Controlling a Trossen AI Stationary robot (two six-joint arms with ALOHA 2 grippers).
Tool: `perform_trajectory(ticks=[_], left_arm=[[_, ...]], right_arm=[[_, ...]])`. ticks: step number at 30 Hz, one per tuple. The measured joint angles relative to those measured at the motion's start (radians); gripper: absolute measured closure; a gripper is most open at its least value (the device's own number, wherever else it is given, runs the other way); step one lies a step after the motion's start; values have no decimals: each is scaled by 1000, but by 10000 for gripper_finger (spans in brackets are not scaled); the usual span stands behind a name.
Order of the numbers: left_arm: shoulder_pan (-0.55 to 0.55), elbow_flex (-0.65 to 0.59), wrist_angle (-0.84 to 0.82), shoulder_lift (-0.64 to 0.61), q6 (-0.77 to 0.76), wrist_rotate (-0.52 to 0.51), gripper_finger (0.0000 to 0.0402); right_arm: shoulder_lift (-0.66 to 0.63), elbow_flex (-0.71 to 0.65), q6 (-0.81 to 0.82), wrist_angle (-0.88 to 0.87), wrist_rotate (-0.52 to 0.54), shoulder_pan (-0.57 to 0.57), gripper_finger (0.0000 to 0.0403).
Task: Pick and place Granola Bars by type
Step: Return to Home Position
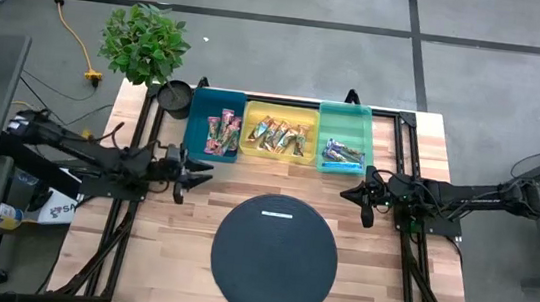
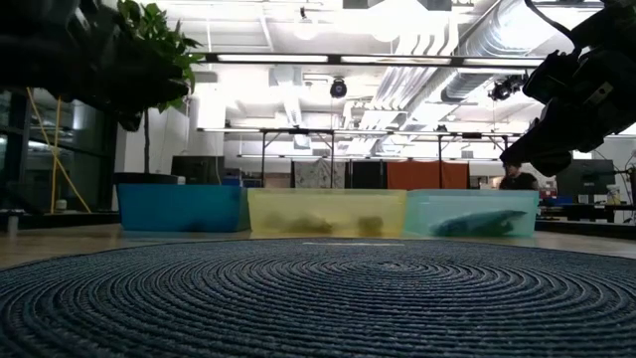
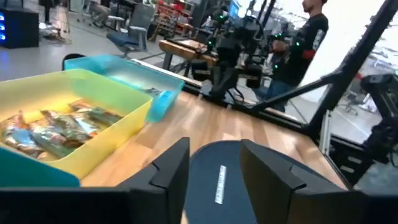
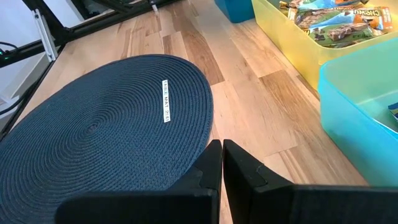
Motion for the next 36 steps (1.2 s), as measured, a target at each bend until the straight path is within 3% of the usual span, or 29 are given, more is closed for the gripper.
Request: perform_trajectory(ticks=[8,11,14,21,25,28,36], left_arm=[[247,-40,84,0,-1,264,320],[293,-40,65,1,-5,386,336],[307,-41,35,0,2,438,353],[306,-41,-109,1,109,440,397],[306,-42,-164,1,69,441,395],[306,-42,-169,0,49,385,394],[306,-42,-325,1,195,363,394]], right_arm=[[0,0,0,0,0,0,402],[0,0,0,0,0,0,402],[0,0,0,0,0,0,402],[0,0,0,0,0,0,402],[0,0,0,0,0,0,402],[0,0,0,0,0,0,402],[0,0,0,0,0,0,402]])
